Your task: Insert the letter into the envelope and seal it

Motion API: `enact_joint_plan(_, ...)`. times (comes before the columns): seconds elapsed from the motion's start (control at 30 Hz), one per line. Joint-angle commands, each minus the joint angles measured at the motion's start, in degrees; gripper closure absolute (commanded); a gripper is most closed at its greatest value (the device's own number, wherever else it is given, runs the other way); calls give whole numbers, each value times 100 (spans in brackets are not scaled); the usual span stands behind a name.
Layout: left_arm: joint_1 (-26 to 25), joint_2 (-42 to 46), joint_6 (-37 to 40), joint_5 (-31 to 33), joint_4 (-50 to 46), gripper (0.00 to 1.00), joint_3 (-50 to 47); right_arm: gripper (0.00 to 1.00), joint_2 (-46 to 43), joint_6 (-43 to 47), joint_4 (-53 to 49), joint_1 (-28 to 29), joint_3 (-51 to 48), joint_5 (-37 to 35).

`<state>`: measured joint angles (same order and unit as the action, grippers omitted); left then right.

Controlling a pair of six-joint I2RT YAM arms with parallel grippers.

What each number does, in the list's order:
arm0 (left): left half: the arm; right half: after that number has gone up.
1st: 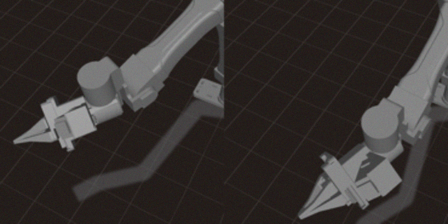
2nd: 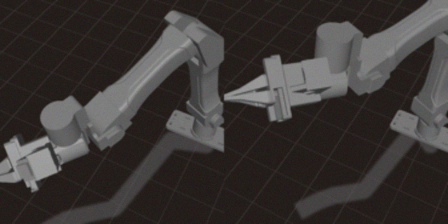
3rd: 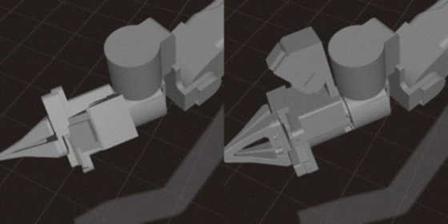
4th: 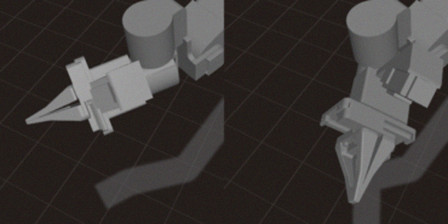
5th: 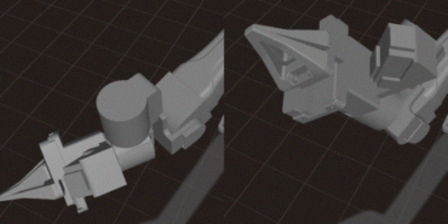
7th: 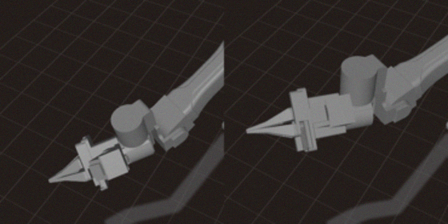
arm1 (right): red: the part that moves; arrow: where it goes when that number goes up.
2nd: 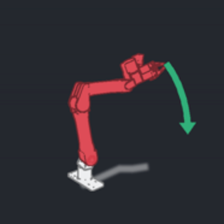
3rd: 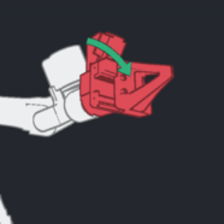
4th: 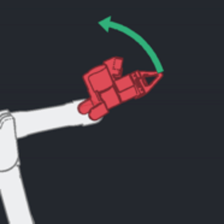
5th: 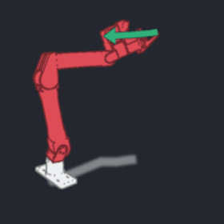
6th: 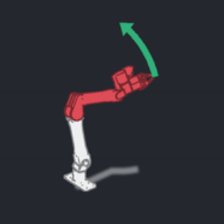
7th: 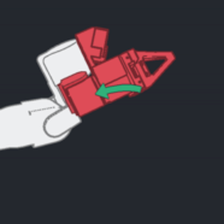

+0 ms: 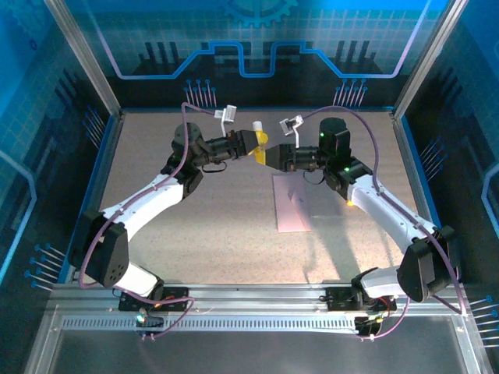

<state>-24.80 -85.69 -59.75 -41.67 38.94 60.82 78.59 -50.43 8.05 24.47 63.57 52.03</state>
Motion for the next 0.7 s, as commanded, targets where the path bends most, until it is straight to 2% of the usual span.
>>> enact_joint_plan(0.0, 21, -62, -19, 131, 272, 100, -47, 69, -7, -79, 346, 67, -7, 134)
enact_joint_plan(0.13, 23, -95, -67, 177, 317, 100, -44, 77, -26, -67, 345, 67, -18, 83)
enact_joint_plan(0.3, 19, -89, -92, 291, 219, 100, -37, 81, -130, 69, 133, 73, 28, -201)
enact_joint_plan(0.47, -1, 44, -71, 675, -400, 100, 9, 82, -292, 1015, -1095, 358, 442, -1350)
enact_joint_plan(0.67, -271, 451, 277, 1434, -1660, 100, 199, 82, -64, 1951, -2014, 1171, 1115, -3111)
